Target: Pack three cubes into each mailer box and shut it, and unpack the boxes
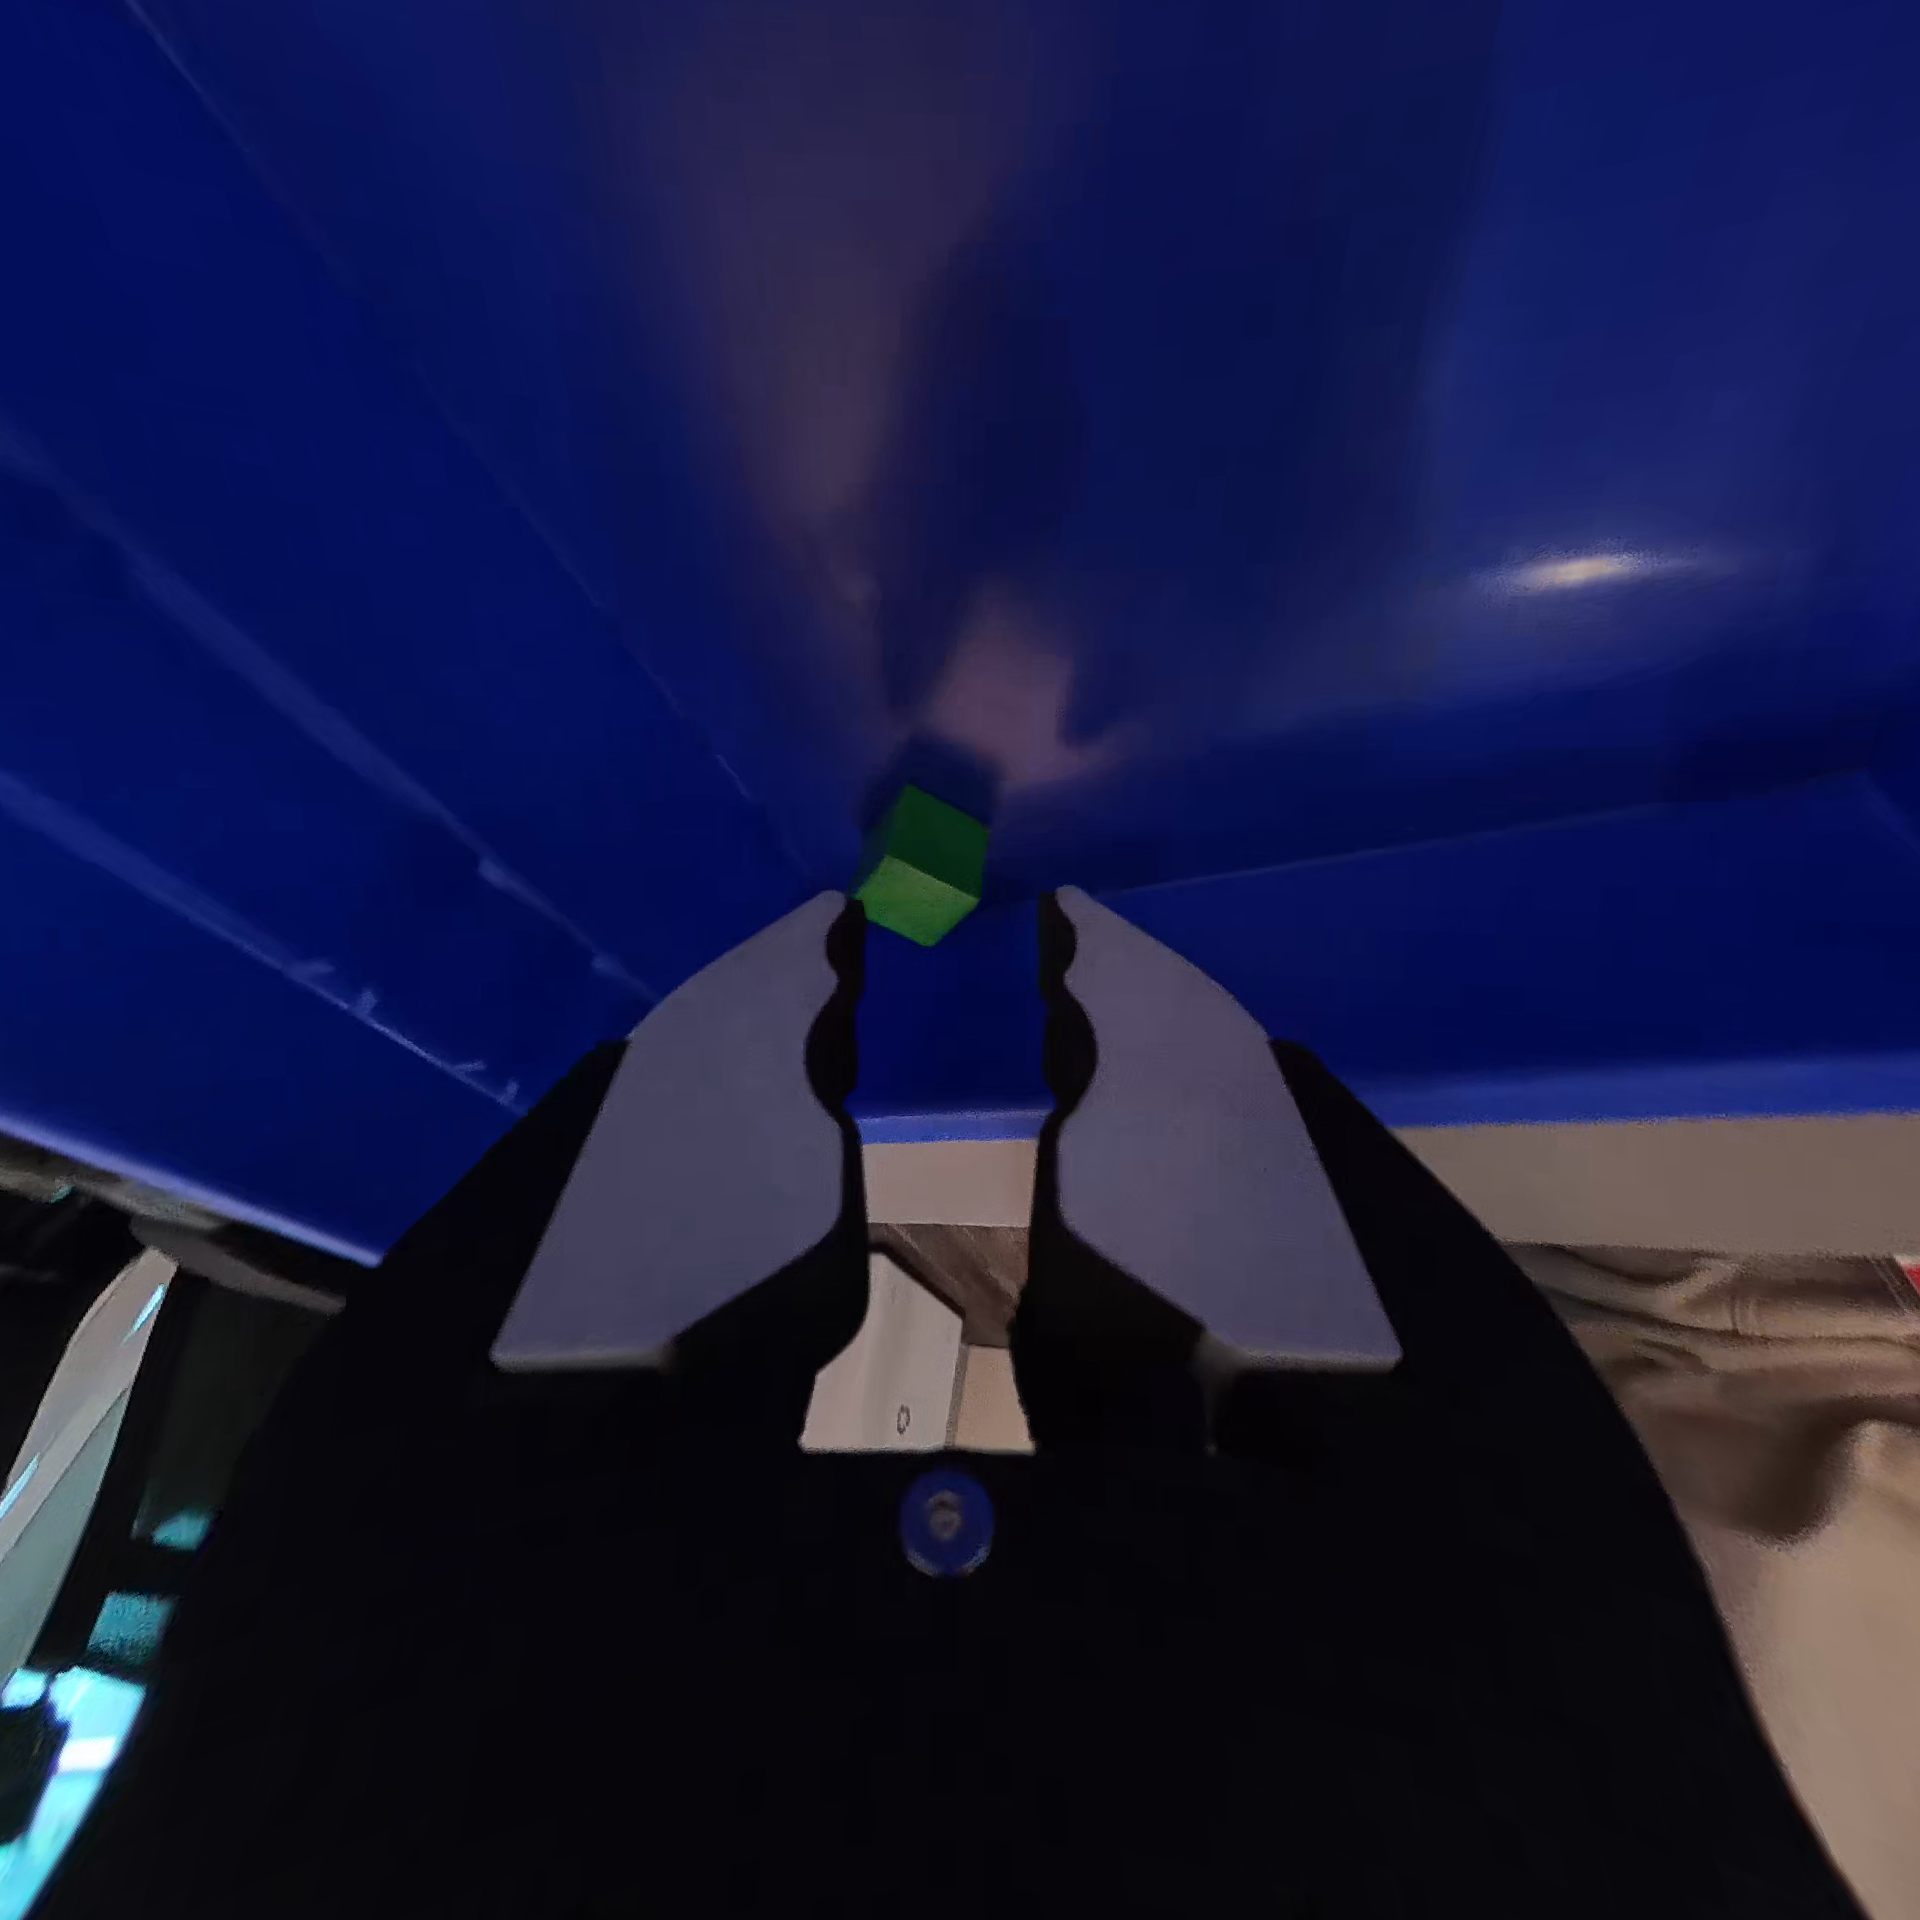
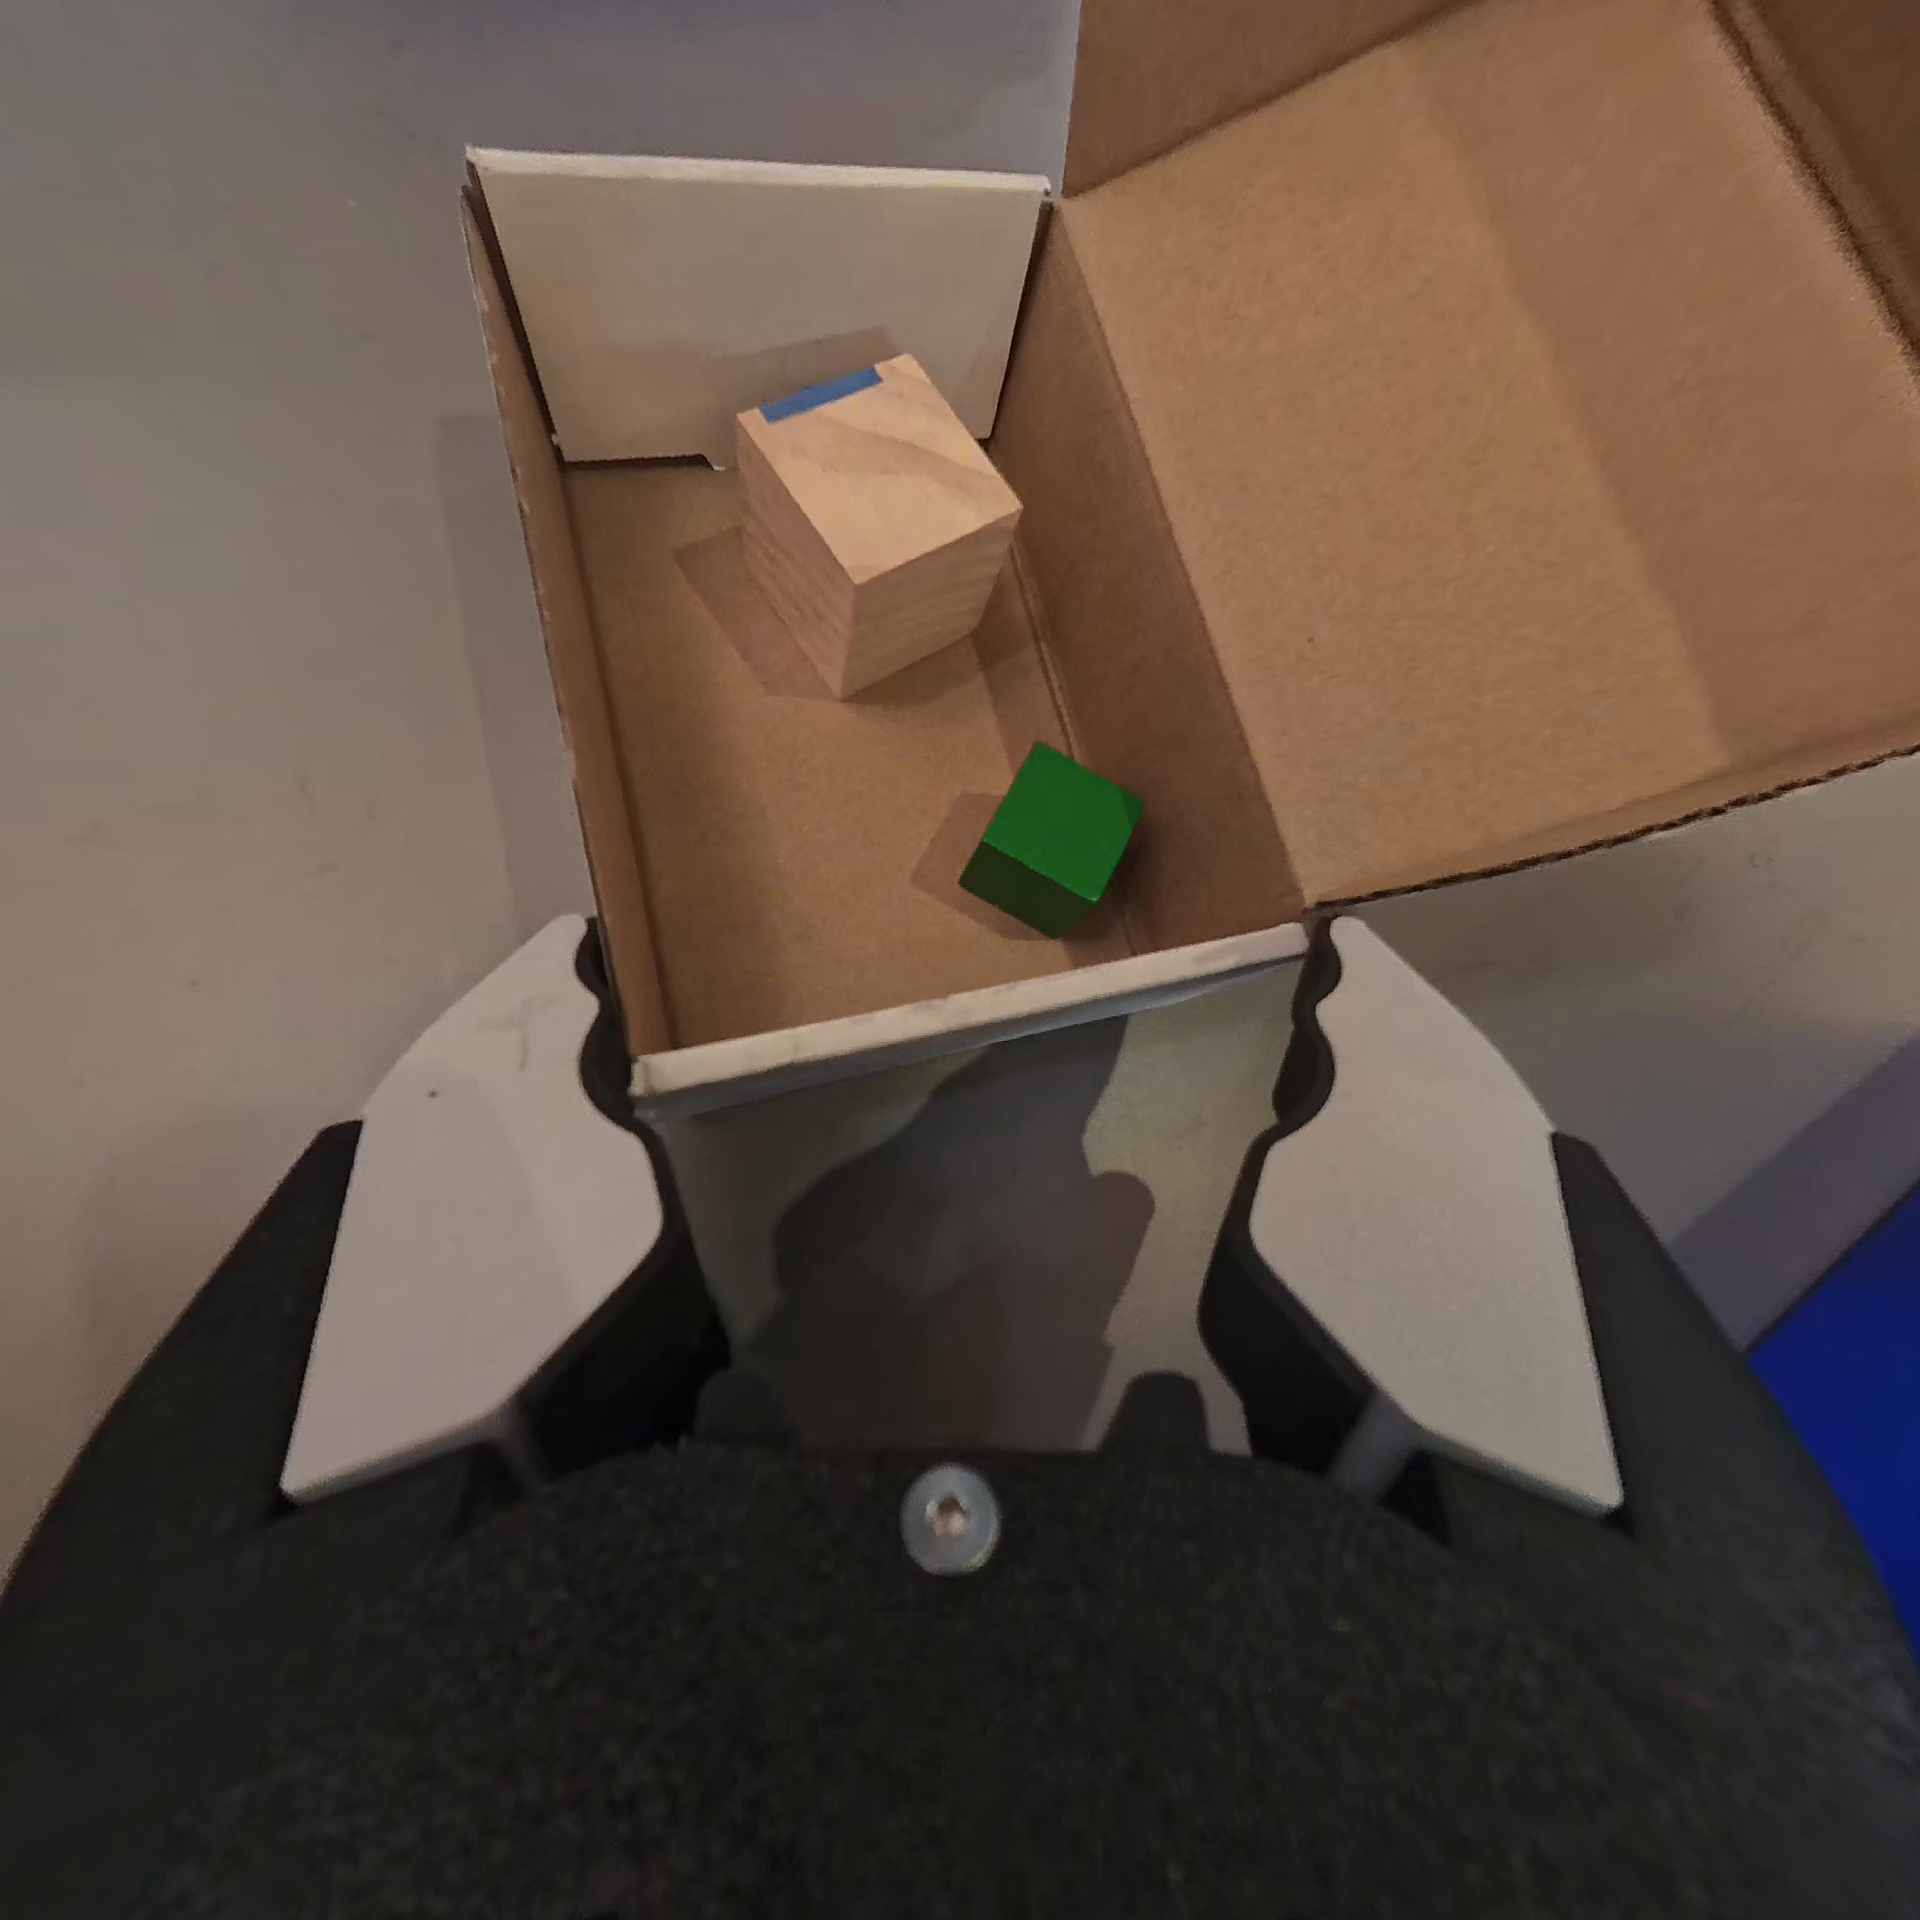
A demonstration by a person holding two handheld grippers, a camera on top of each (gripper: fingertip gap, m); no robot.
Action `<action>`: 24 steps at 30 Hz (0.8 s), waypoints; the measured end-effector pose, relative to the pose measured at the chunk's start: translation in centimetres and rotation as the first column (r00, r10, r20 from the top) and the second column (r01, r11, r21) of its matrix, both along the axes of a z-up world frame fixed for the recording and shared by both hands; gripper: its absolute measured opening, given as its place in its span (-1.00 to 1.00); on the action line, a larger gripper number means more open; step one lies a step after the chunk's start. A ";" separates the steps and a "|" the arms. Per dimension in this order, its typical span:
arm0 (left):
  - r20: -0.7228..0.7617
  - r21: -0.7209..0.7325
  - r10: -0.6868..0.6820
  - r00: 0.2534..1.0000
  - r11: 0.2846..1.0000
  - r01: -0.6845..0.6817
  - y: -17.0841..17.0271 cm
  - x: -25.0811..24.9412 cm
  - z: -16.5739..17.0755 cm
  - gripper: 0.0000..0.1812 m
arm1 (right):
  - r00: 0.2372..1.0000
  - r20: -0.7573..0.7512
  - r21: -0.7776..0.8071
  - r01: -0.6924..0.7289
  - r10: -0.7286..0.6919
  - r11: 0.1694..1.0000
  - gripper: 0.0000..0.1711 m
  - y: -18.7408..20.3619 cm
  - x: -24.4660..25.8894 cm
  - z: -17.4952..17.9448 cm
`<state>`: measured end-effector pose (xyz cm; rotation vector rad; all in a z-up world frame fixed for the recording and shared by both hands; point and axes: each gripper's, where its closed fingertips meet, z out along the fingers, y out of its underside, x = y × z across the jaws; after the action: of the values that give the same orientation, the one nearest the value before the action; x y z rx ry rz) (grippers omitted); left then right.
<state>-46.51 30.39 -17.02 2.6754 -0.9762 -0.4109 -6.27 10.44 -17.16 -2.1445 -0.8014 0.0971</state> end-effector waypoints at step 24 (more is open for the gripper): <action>0.788 0.189 -0.409 0.459 0.872 0.451 -14.1 27.3 11.5 -0.75 | 1.000 -0.008 0.003 -0.002 0.002 1.000 0.41 -0.1 0.0 0.0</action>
<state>-19.19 16.26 -5.55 2.4865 -1.8968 0.8885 -6.30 10.34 -17.12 -2.1395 -0.7992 0.1053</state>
